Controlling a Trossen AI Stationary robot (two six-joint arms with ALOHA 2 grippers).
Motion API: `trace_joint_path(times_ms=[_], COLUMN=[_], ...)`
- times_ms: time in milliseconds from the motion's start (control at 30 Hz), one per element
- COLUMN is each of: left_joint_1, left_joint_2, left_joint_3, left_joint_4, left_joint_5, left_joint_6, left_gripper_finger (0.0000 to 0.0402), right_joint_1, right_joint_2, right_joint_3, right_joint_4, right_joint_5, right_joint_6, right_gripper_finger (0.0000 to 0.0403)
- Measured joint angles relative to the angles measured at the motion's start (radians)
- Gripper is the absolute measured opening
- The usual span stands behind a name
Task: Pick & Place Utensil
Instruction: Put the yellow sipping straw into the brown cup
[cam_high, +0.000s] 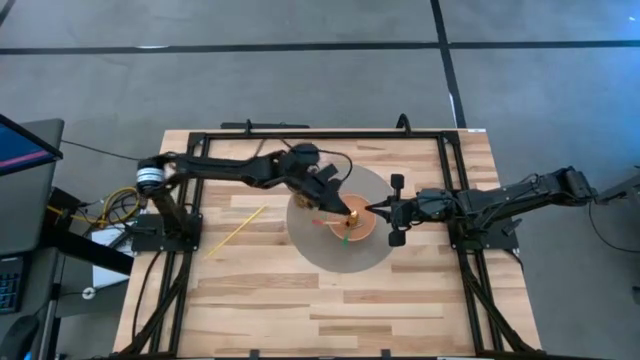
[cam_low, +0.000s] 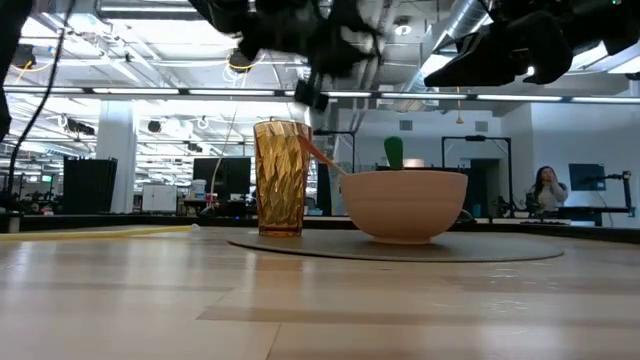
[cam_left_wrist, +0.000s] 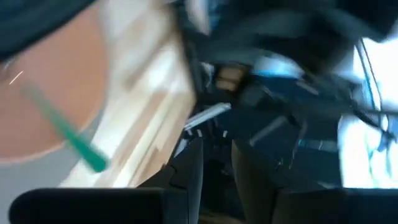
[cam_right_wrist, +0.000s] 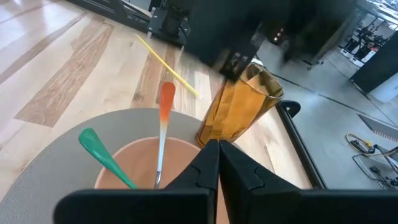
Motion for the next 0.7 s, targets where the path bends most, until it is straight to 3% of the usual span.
trace_joint_path(times_ms=[200, 367, 533, 700], left_joint_1=[-0.104, -0.243, -0.356, -0.424], left_joint_2=[-0.223, -0.39, -0.497, -0.538], left_joint_3=[0.0, 0.001, 0.001, 0.0], left_joint_4=[-0.013, -0.134, -0.411, -0.687], left_joint_5=[-0.111, -0.333, -0.592, -0.82], left_joint_6=[0.345, 0.579, 0.682, 0.675], left_gripper_finger=[0.0086, 0.0086, 0.0086, 0.0086], right_joint_1=[0.0, 0.0, 0.0, 0.0], right_joint_2=[0.0, 0.0, 0.0, 0.0], right_joint_3=[0.0, 0.0, 0.0, 0.0], right_joint_4=[0.0, 0.0, 0.0, 0.001], right_joint_5=[0.0, 0.0, 0.001, 0.001], right_joint_6=[0.0, 0.0, 0.0, 0.0], right_gripper_finger=[0.0005, 0.0004, 0.0002, 0.0002])
